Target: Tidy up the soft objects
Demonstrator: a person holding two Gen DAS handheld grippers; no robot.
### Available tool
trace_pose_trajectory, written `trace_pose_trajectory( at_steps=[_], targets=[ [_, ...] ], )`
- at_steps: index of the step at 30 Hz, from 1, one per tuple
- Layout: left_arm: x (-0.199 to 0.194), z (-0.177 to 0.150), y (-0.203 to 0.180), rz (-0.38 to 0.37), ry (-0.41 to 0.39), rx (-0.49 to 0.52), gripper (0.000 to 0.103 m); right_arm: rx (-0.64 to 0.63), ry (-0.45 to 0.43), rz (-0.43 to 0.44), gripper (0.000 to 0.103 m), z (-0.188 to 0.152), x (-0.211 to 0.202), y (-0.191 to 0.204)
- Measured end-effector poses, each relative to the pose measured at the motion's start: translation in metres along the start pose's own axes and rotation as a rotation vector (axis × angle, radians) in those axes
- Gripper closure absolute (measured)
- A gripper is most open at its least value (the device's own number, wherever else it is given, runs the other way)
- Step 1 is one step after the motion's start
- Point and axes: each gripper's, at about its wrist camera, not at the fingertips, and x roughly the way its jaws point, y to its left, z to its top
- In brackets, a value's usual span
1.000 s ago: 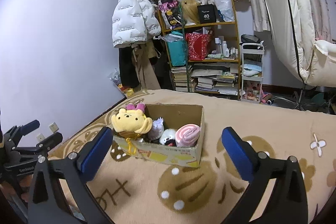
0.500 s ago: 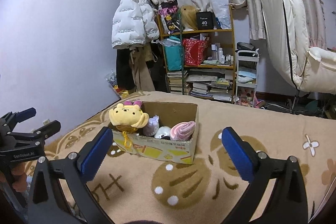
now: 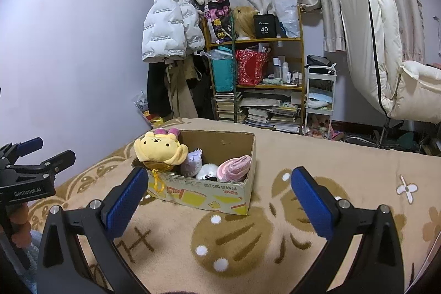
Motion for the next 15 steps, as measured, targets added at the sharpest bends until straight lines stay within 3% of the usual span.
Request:
trace_pose_trajectory(
  at_steps=[15],
  targets=[
    [0.0038,-0.0009,-0.0025,0.009,0.003,0.02,0.001,0.017,0.011,-0.006,0.0,-0.0038,0.0056,-0.0042]
  ],
)
